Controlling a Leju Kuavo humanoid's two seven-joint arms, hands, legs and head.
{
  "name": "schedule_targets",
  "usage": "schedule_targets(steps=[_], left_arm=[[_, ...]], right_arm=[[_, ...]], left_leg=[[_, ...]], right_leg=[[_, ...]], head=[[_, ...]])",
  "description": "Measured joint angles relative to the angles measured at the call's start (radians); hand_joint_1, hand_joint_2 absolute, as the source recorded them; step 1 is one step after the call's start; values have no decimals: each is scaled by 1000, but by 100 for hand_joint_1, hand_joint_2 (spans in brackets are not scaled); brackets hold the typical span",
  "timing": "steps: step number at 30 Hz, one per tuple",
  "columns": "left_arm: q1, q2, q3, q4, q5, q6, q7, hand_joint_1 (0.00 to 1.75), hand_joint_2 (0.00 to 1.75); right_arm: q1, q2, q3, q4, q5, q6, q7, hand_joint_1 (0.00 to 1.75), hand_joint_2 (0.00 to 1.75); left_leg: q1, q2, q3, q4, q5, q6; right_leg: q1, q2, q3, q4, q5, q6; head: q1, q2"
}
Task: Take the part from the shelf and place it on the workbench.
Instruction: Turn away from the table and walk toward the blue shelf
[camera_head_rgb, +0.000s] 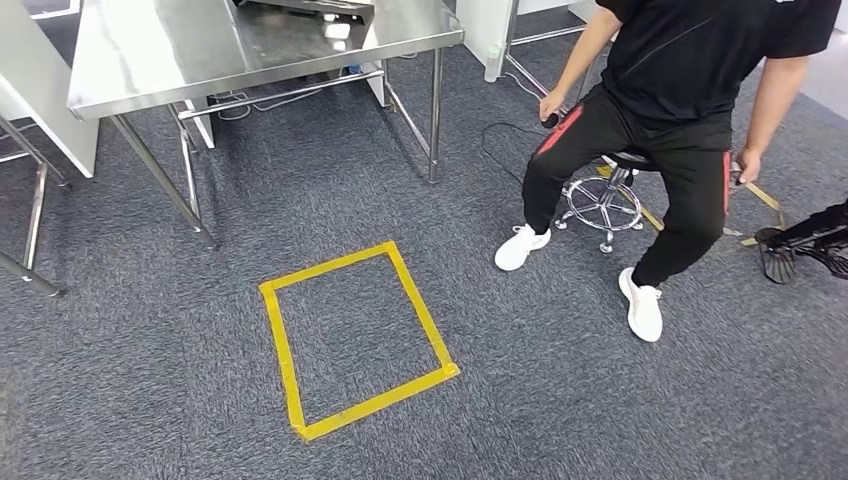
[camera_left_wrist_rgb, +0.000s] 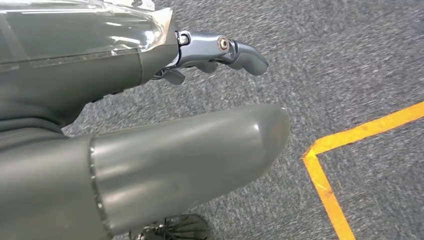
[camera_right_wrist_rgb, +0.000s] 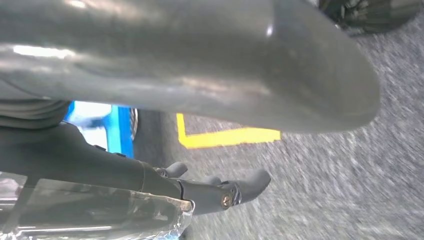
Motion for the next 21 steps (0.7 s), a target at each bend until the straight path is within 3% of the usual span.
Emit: schedule_targets(steps=[3, 5, 6, 7, 9, 11, 14, 15, 17, 19, 20, 21], left_arm=[[3, -2, 0, 0, -1, 2, 2, 0, 0], [4, -4, 0, 0, -3, 2, 3, 0, 0], [4, -5, 0, 0, -4, 2, 4, 0, 0], [4, -6, 0, 0, -4, 2, 5, 0, 0], [4, -6, 0, 0, -6, 3, 8, 0, 0], [3, -4, 0, 1, -8, 4, 10, 0, 0], [0, -3, 0, 1, -15, 5, 18, 0, 0], [-1, -3, 0, 1, -16, 5, 20, 0, 0], [-1, -3, 0, 1, -17, 5, 22, 0, 0], [4, -2, -1, 1, -17, 5, 23, 0, 0], [6, -2, -1, 1, -17, 5, 23, 0, 0], [8, -1, -1, 1, -17, 6, 24, 0, 0]], right_arm=[[-1, 0, 0, 0, -1, 0, 1, 0, 0], [2, -1, 0, 0, -1, 1, 1, 0, 0], [4, -1, 0, 0, 0, 1, 2, 0, 0], [6, -1, 0, 0, 0, 2, 3, 0, 0], [5, -1, 0, 0, 0, 2, 4, 0, 0], [3, 1, 0, 0, 1, 1, 5, 0, 0], [7, 1, 0, 1, 6, 1, 7, 0, 0], [8, 2, 0, 1, 8, 0, 8, 0, 0], [8, 4, 0, 1, 9, 0, 10, 0, 0], [7, 5, 0, 1, 10, 0, 11, 0, 0], [7, 5, 0, 1, 10, 0, 11, 0, 0], [7, 5, 0, 1, 11, 0, 11, 0, 0]], left_leg=[[0, 39, -7, -7, 7, 8], [-1, 65, -10, -6, 8, 7], [-1, 77, -10, -5, 8, 6], [0, 89, -10, -4, 8, 4], [-1, 109, -9, 3, 4, -5], [-6, 124, -8, 9, 0, -17], [-4, 143, -3, 10, -1, -31], [0, 136, -4, 14, -6, -37], [7, 89, -25, 63, -50, -47], [8, 38, -79, 189, -125, -49], [8, 29, -107, 253, -153, -49], [8, 25, -125, 294, -161, -48]], right_leg=[[-3, -42, -95, 175, -78, -5], [-9, -50, -132, 253, -96, 6], [-12, -54, -121, 236, -82, 17], [-16, -62, -92, 183, -57, 29], [-20, -103, -21, 45, -4, 44], [-17, -128, 9, -23, 21, 38], [-13, -105, 0, -23, 26, 17], [-16, -97, 1, -23, 29, 11], [-21, -79, 1, -25, 37, -3], [-19, -58, -4, -24, 44, -14], [-16, -45, -7, -24, 45, -17], [-14, -32, -8, -23, 47, -18]], head=[[5, 0], [6, 0], [6, 0], [6, 0], [7, 0], [6, 0], [1, 0], [1, 0], [0, 0], [-1, 0], [-1, 0], [-1, 0]])
